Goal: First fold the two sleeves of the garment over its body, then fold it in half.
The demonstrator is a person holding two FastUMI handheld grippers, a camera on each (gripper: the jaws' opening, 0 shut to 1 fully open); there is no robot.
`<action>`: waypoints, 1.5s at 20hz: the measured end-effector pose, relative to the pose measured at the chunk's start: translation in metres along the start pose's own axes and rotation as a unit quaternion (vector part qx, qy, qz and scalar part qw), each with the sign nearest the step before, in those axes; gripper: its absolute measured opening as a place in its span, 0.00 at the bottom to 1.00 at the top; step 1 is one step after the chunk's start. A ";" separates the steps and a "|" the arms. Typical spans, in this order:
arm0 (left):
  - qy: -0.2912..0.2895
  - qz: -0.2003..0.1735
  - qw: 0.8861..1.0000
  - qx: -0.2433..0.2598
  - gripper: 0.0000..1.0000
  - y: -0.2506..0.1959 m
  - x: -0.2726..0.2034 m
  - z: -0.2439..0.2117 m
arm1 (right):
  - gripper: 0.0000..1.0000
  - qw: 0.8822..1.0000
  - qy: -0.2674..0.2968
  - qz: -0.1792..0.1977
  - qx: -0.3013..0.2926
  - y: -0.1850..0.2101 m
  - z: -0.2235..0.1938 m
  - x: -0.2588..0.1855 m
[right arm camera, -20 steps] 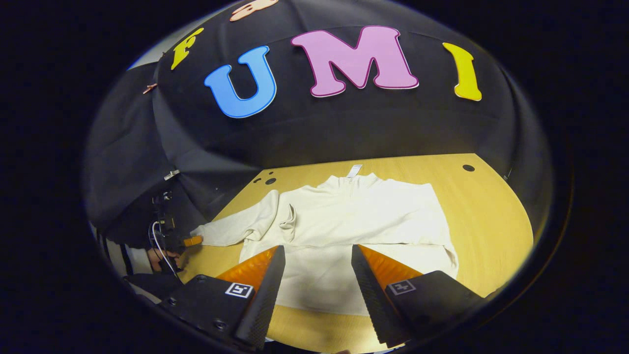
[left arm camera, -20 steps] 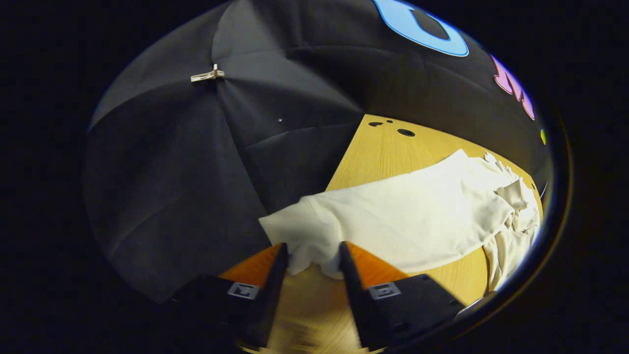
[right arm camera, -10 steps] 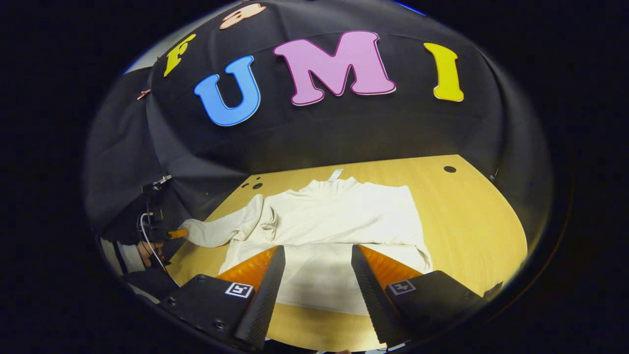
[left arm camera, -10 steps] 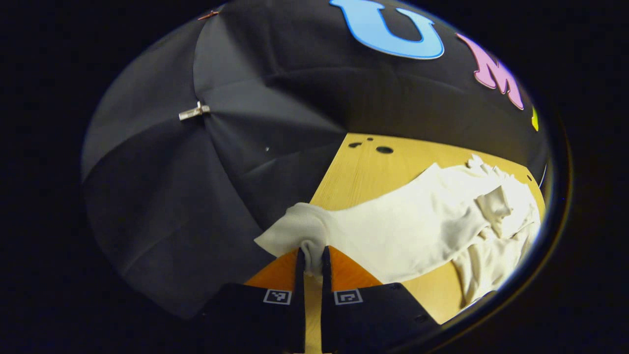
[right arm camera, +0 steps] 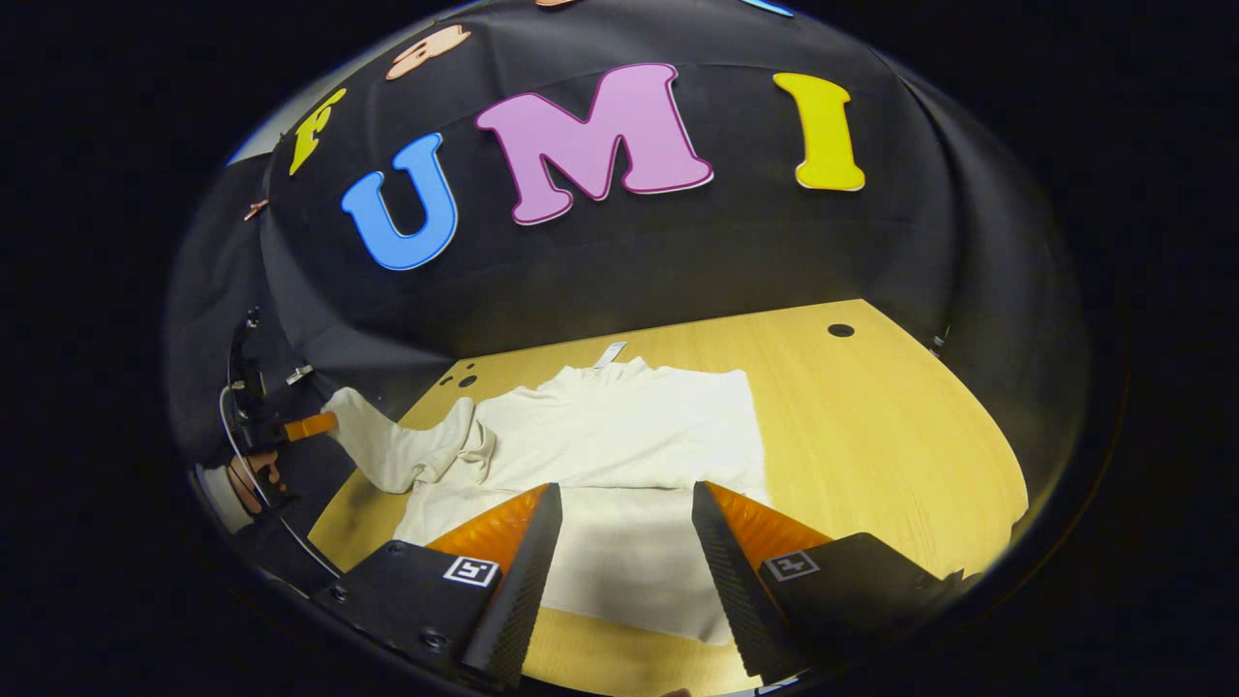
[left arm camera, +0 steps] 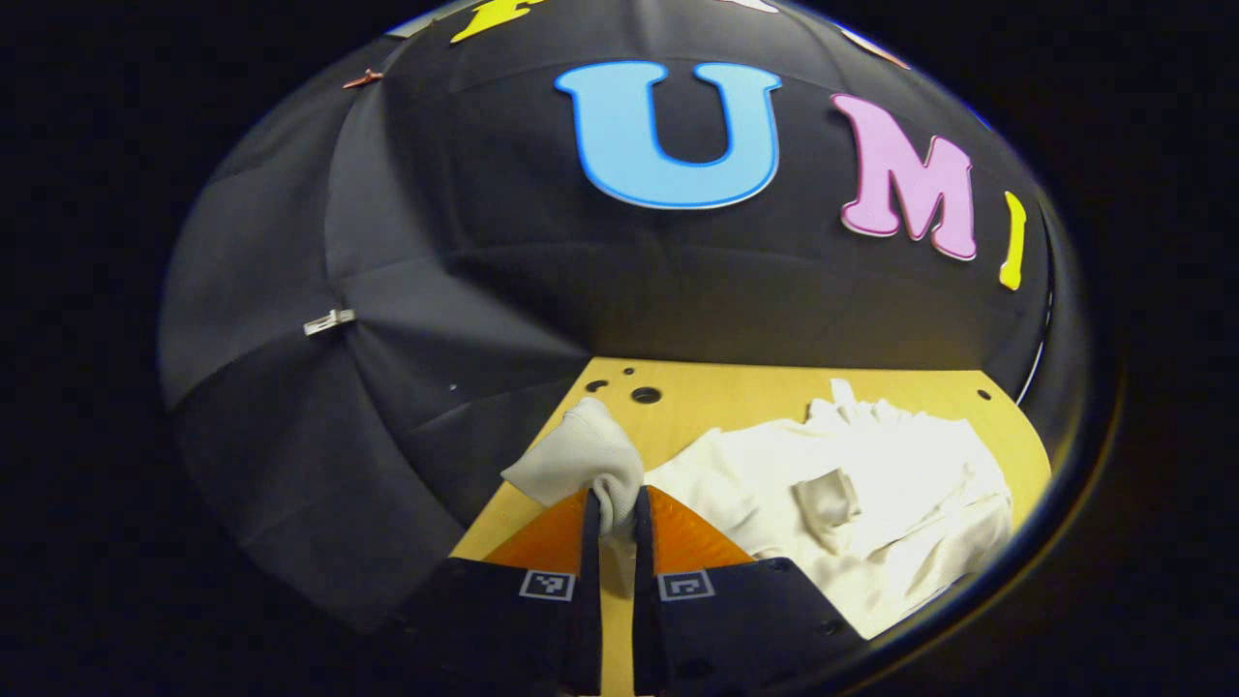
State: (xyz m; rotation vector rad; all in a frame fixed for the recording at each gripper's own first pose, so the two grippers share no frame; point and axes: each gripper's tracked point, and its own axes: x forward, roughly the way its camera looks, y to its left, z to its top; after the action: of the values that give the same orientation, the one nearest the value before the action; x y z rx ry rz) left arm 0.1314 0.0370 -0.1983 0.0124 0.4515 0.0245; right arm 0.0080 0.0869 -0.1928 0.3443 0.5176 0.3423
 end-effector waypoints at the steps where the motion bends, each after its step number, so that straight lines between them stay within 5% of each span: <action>1: -0.005 -0.009 1.000 0.000 0.17 -0.016 -0.001 0.007 | 0.84 1.000 0.000 -0.003 0.004 -0.007 0.001 -0.001; 8: -0.020 -0.085 0.996 -0.002 0.17 -0.137 -0.009 0.040 | 0.84 0.999 -0.002 -0.030 0.026 -0.054 0.001 -0.007; 21: 0.002 -0.177 0.984 -0.001 0.17 -0.336 0.001 0.023 | 0.84 0.998 0.016 -0.051 0.037 -0.142 -0.010 -0.012; 30: 0.043 -0.173 0.983 0.041 0.17 -0.418 0.037 -0.040 | 0.84 0.998 0.037 -0.041 0.037 -0.192 -0.016 -0.007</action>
State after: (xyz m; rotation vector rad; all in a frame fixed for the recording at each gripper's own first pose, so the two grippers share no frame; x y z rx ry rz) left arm 0.1558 -0.3797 -0.2576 0.0142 0.5354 -0.3369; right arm 0.0378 -0.0821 -0.2797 0.3814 0.6153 0.2580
